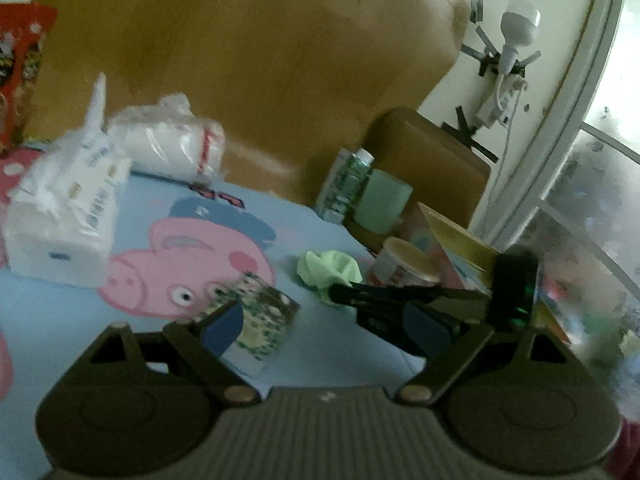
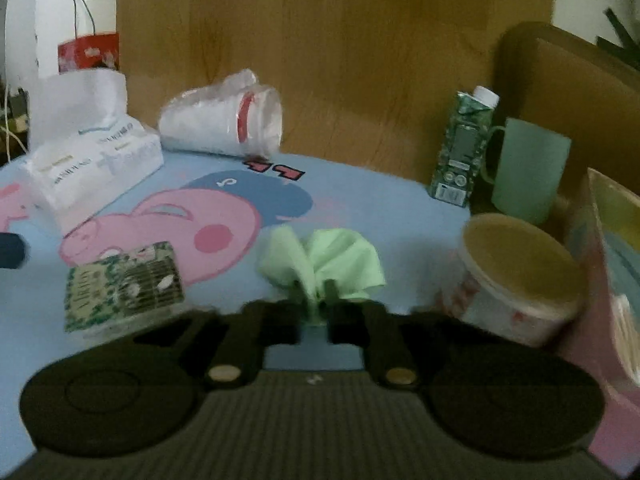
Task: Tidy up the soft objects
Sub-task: 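Grasp the light-green cloth with the right gripper, then pass the green cloth from the right gripper into the left gripper, then lower the green cloth into the pink tin and open the left gripper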
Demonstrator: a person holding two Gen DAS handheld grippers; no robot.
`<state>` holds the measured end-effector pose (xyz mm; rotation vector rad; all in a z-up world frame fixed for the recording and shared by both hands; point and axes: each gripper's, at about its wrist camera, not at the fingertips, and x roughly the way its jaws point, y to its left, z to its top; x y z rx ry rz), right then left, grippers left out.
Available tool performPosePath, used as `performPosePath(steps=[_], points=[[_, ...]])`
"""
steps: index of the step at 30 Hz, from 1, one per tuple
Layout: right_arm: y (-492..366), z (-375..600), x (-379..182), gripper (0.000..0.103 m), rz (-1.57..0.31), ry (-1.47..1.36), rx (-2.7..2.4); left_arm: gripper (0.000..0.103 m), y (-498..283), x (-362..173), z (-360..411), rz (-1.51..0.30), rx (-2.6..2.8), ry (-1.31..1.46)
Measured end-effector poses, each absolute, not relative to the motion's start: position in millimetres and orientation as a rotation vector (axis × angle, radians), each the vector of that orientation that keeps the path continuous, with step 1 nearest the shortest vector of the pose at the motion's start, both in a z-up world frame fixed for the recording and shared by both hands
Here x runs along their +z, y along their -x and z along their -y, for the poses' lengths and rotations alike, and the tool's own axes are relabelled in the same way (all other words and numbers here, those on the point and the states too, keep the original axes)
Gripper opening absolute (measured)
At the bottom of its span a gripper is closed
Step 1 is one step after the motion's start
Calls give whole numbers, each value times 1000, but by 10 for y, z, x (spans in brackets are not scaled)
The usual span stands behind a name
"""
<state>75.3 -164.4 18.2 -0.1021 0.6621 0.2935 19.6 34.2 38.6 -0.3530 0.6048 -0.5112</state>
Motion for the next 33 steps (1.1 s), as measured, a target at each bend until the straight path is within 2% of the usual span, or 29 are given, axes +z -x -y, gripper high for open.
performPosePath(steps=[4,8,11,15,16,25,31,33], points=[[-263,1904,303,9,-618,109,307,88,-251,274,-99,-688,-579,352],[326,2153,324,9,-604,93,305,80,-263,154,269,-771,-689,341],[652,2243,288,9,-595,88,285,64,-251,84,591,-829,-748,304],[925,2340,226,9,-561,76,246,26,-272,-21,1014,-917,-824,272],[943,2359,216,9,-553,85,225,24,-272,5,1106,-916,-838,264],[875,3196,556,9,-340,62,-31,25,-446,721,2284,-737,-985,80],[577,3814,570,9,-360,27,-194,34,-615,667,2971,-722,-959,-3],[521,3925,537,14,-372,26,-230,36,-654,583,3071,-731,-927,-22]])
